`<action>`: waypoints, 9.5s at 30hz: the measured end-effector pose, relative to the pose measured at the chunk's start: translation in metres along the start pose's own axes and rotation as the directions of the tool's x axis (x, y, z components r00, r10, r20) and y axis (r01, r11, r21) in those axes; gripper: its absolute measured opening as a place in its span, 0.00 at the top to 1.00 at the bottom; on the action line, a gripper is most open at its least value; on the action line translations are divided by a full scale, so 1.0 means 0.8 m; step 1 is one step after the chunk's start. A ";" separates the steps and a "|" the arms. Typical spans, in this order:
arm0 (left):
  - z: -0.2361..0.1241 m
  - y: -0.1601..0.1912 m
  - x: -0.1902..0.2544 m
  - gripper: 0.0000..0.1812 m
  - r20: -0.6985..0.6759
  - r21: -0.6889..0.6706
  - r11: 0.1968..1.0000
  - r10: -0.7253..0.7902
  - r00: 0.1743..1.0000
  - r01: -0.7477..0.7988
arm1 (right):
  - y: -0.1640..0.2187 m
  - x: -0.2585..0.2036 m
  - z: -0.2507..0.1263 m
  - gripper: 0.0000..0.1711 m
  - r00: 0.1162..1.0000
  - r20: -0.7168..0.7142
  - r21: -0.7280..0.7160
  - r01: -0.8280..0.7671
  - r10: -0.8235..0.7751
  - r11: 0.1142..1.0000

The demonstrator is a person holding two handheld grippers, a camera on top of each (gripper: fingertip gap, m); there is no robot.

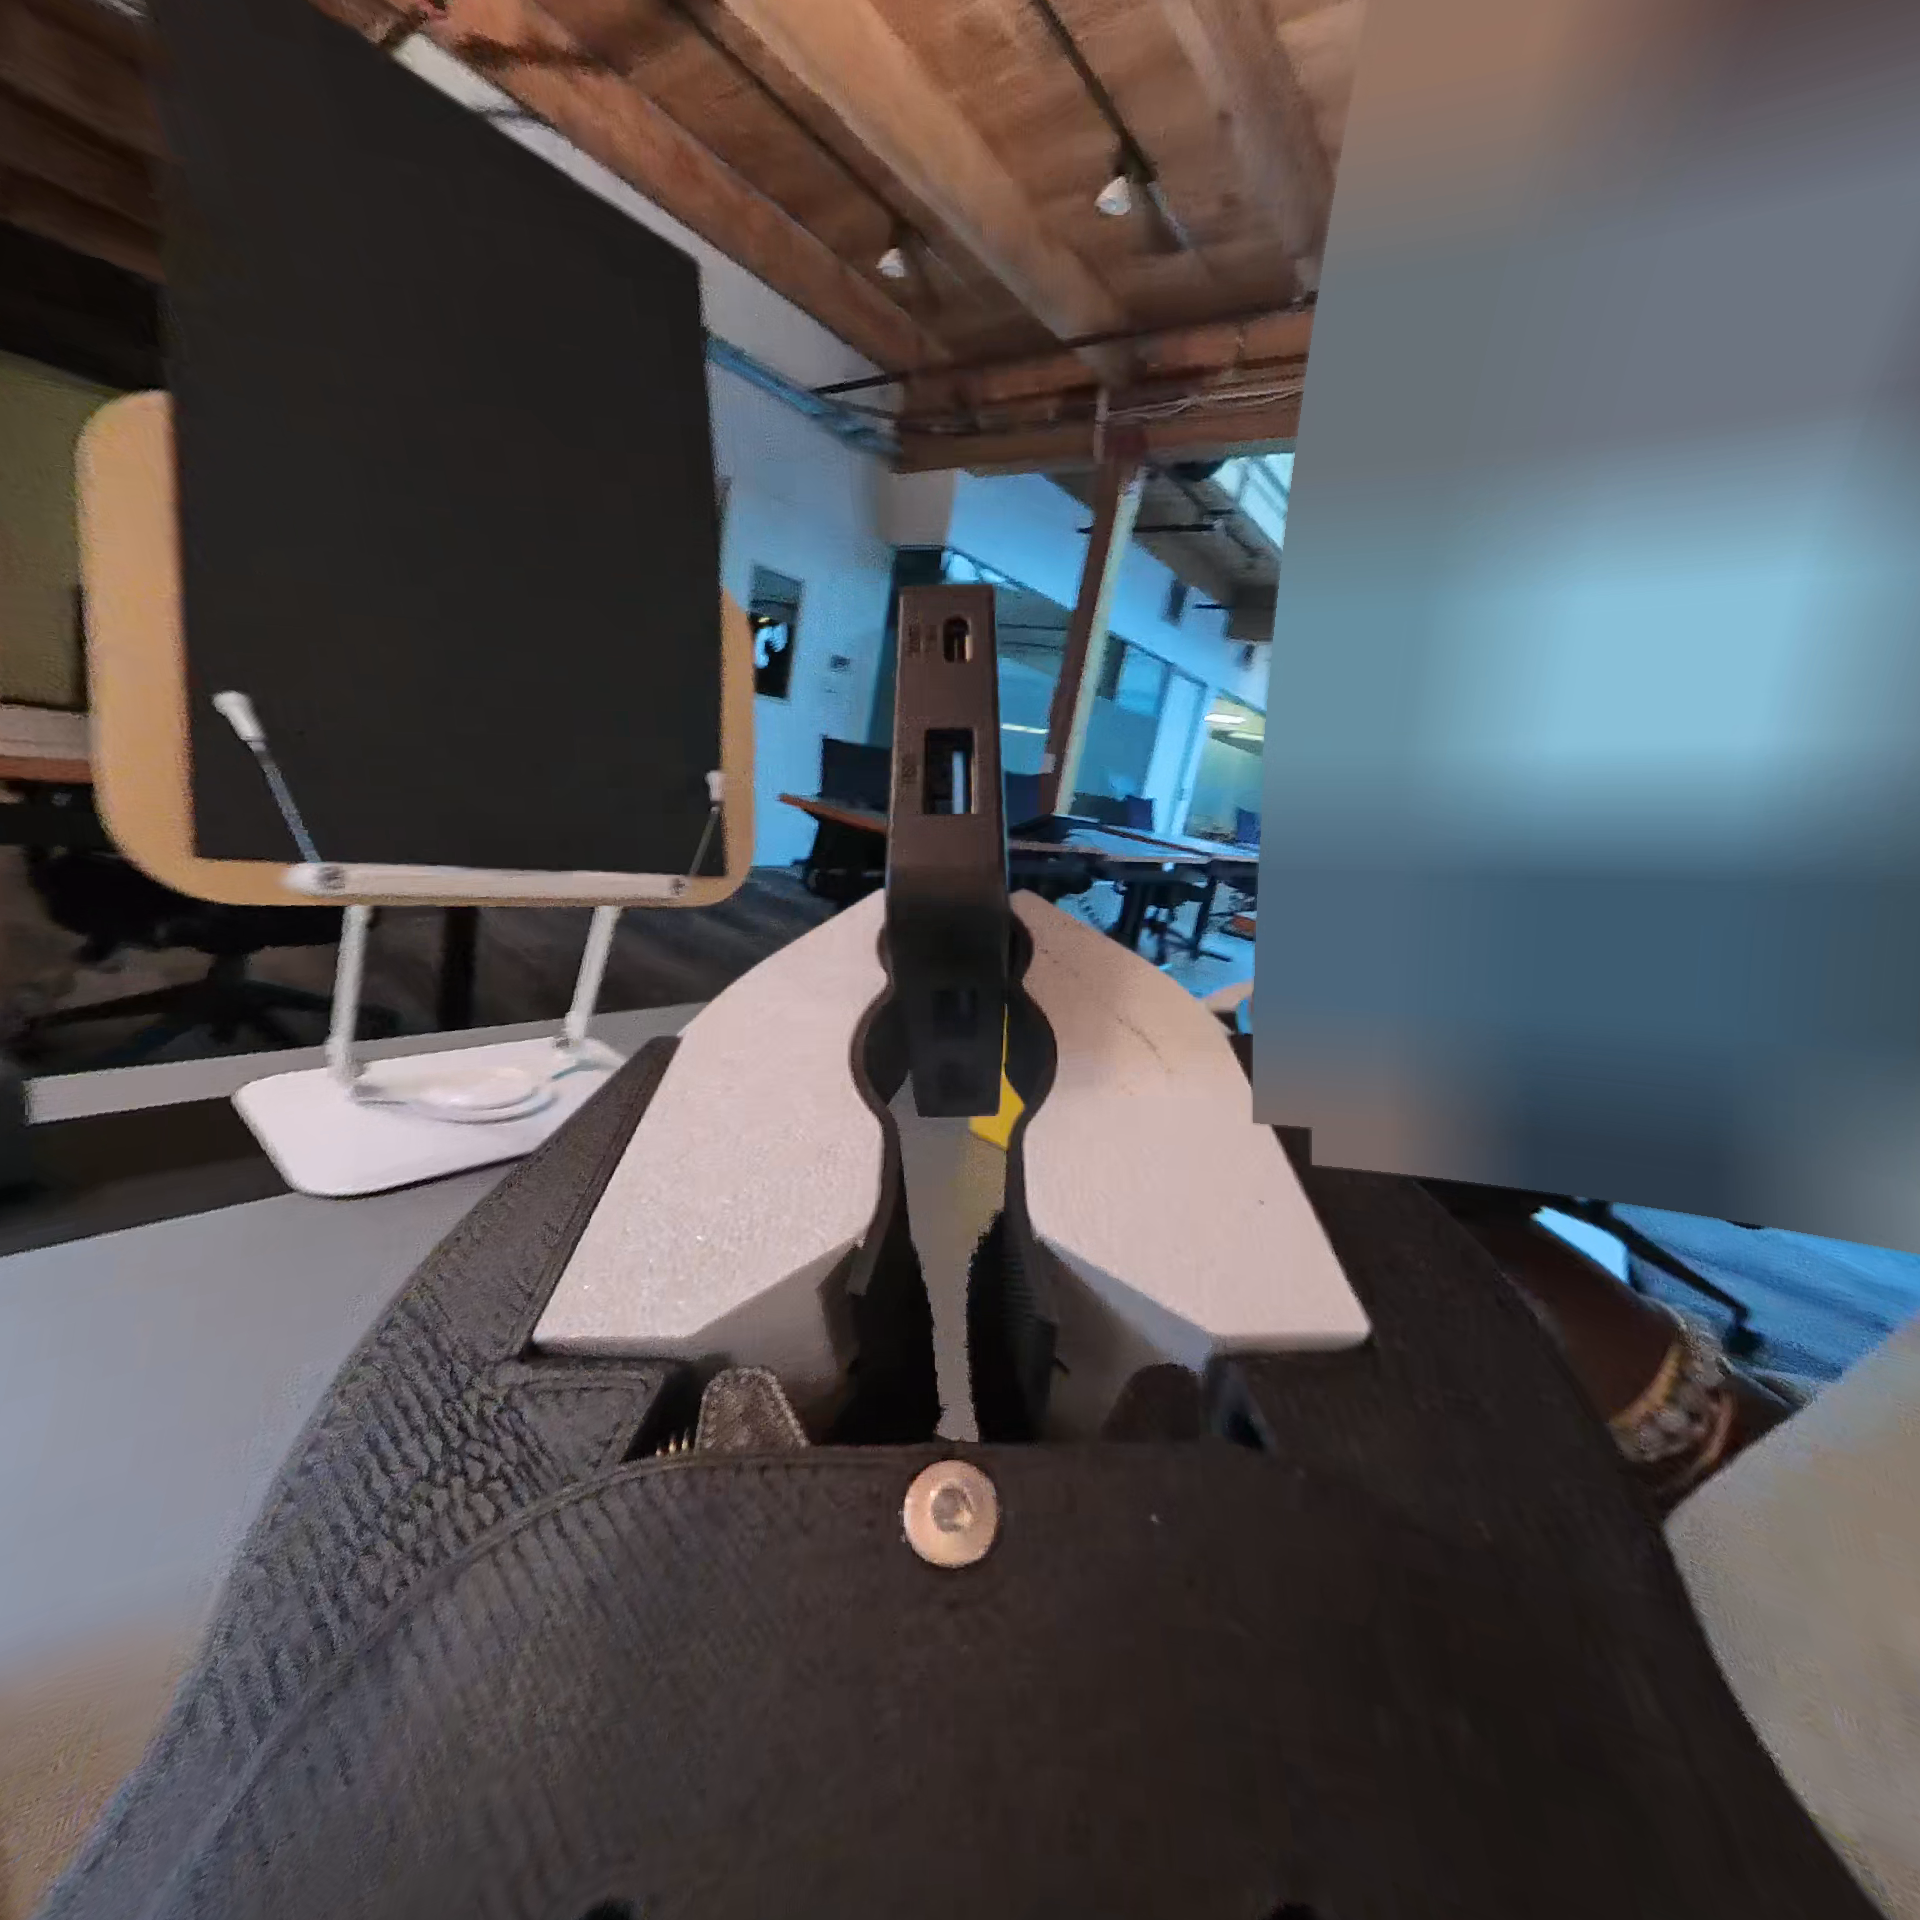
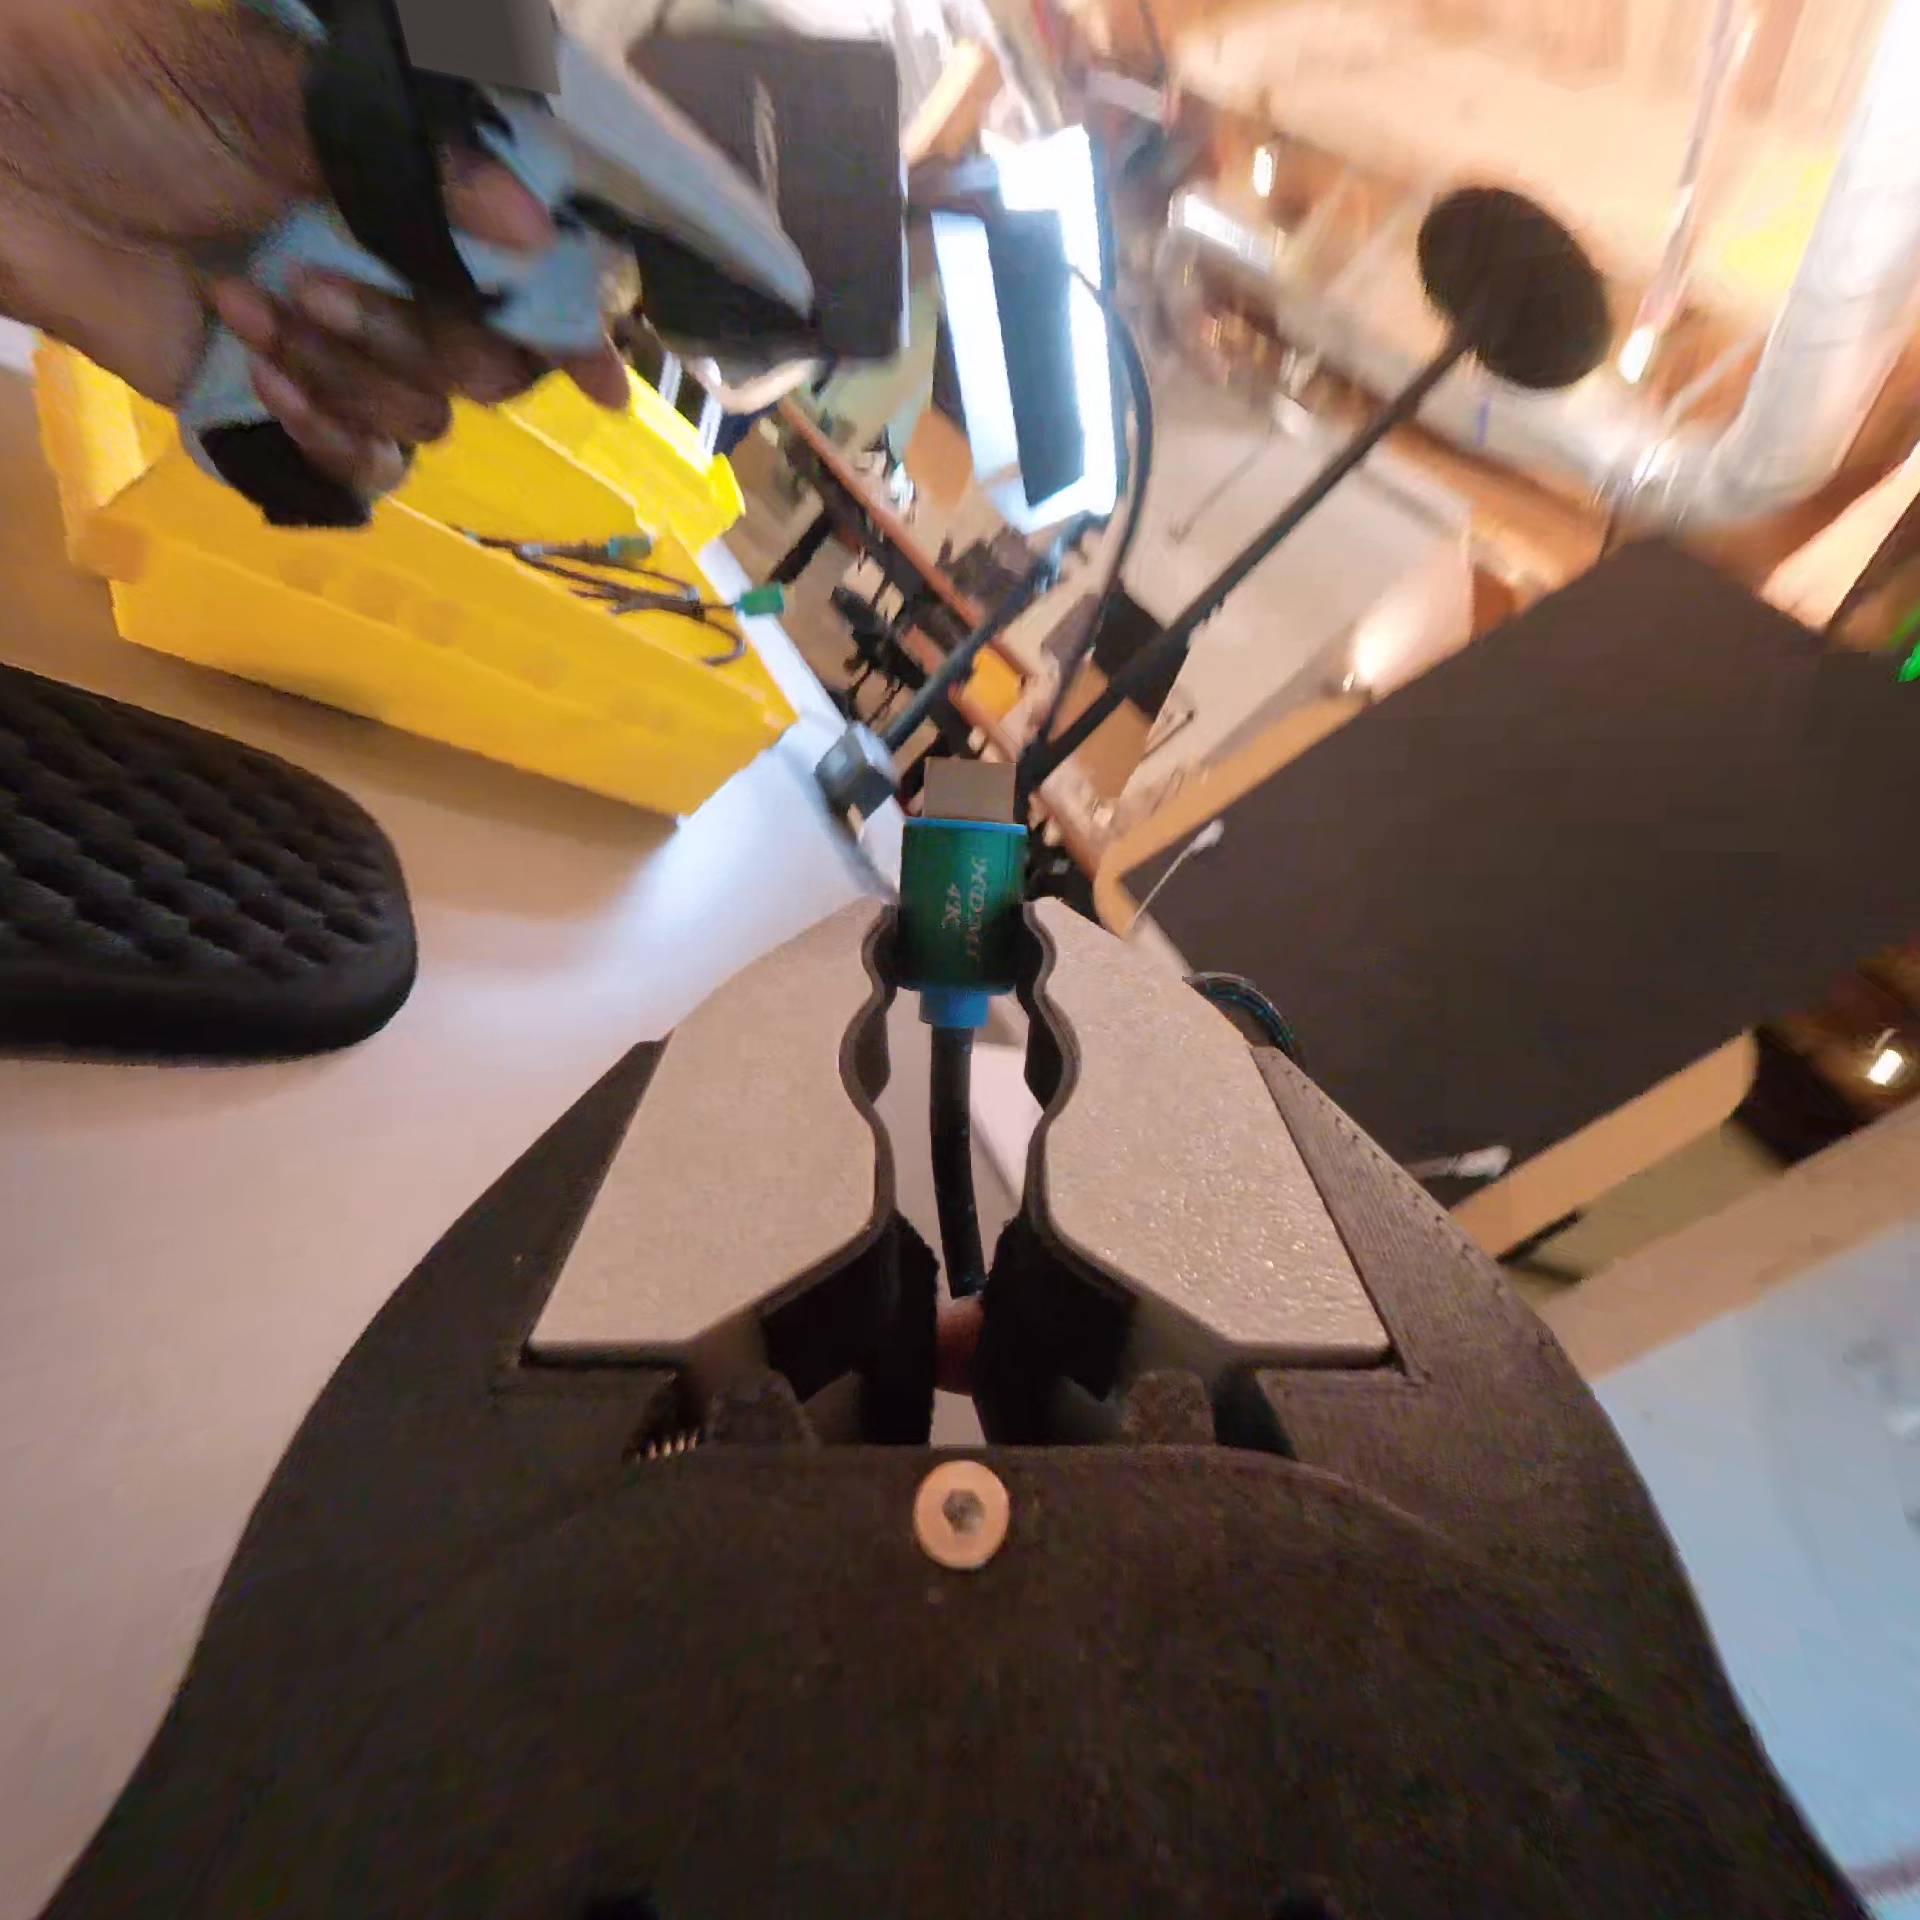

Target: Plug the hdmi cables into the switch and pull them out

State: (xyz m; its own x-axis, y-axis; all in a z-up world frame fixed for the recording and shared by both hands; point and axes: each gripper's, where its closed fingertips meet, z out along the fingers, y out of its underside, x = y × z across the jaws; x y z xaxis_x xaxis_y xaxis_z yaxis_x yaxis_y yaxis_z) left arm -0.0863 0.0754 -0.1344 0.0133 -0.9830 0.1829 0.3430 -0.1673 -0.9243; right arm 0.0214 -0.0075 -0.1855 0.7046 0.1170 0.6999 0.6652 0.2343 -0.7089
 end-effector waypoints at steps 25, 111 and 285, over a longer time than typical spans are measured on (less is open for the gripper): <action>-0.021 0.018 -0.006 0.92 0.002 0.066 0.993 -0.096 0.995 0.095 | 0.242 0.125 -0.237 0.86 0.901 -0.417 -0.631 -0.190 -0.123 0.752; -0.025 0.090 0.038 0.83 -0.168 -0.117 0.902 0.395 0.903 -0.416 | 0.342 0.248 -0.198 0.90 0.998 -0.035 -0.805 -0.002 -0.044 0.593; -0.272 0.123 -0.307 0.58 0.055 -0.998 0.062 0.637 0.769 0.021 | 0.160 0.076 -0.127 0.71 0.854 -0.521 -0.451 -0.290 0.016 0.844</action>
State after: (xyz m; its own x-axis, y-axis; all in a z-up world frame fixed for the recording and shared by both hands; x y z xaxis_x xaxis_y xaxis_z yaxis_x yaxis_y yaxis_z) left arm -0.2598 0.2844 -0.3432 0.2807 -0.8585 -0.4292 -0.9157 -0.1056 -0.3878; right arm 0.1747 -0.0682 -0.2424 0.7404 -0.3992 0.5409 0.4681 -0.2712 -0.8410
